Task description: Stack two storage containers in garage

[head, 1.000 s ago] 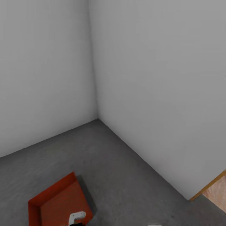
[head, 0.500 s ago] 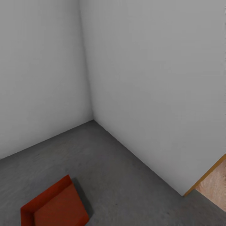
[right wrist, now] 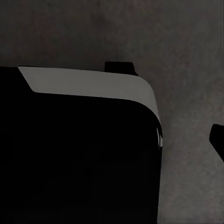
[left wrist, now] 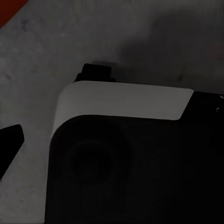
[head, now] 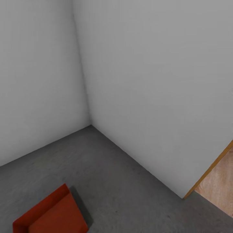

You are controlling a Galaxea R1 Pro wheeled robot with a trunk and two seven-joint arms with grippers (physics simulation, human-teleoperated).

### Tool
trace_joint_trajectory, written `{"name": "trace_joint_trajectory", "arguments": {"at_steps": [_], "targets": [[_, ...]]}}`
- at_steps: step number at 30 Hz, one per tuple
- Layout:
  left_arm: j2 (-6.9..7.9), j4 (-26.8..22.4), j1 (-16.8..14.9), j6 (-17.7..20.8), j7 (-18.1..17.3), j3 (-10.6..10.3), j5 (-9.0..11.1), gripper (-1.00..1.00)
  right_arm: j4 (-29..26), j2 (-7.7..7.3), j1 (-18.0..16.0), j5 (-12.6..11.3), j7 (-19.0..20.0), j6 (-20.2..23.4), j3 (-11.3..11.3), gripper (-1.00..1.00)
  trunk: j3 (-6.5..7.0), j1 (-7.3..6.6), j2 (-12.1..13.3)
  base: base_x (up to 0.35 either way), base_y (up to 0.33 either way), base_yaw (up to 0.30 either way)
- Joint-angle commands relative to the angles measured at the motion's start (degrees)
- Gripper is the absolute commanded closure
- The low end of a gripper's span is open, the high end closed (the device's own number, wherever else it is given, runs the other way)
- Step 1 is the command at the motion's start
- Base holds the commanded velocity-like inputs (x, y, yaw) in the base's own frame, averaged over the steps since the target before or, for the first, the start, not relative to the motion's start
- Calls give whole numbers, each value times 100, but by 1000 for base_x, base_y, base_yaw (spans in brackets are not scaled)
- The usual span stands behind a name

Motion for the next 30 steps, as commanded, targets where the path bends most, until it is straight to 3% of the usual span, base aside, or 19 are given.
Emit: {"name": "trace_joint_trajectory", "arguments": {"at_steps": [1, 16, 30], "targets": [[4, 2, -2, -19, 8, -10, 43, -100, 18, 0, -6, -47, 1, -28, 49, -100, -1, -1, -2, 0, 0, -170], [9, -19, -1, -19, 6, -39, 17, -100, 18, -71, -4, -33, 11, -28, 50, -100, 54, -1, -2, 0, 0, -209], [14, -20, -1, -19, 6, -39, 20, -100, 18, -73, -4, 6, 11, -28, 50, -100, 55, -1, -2, 0, 0, -290]]}}
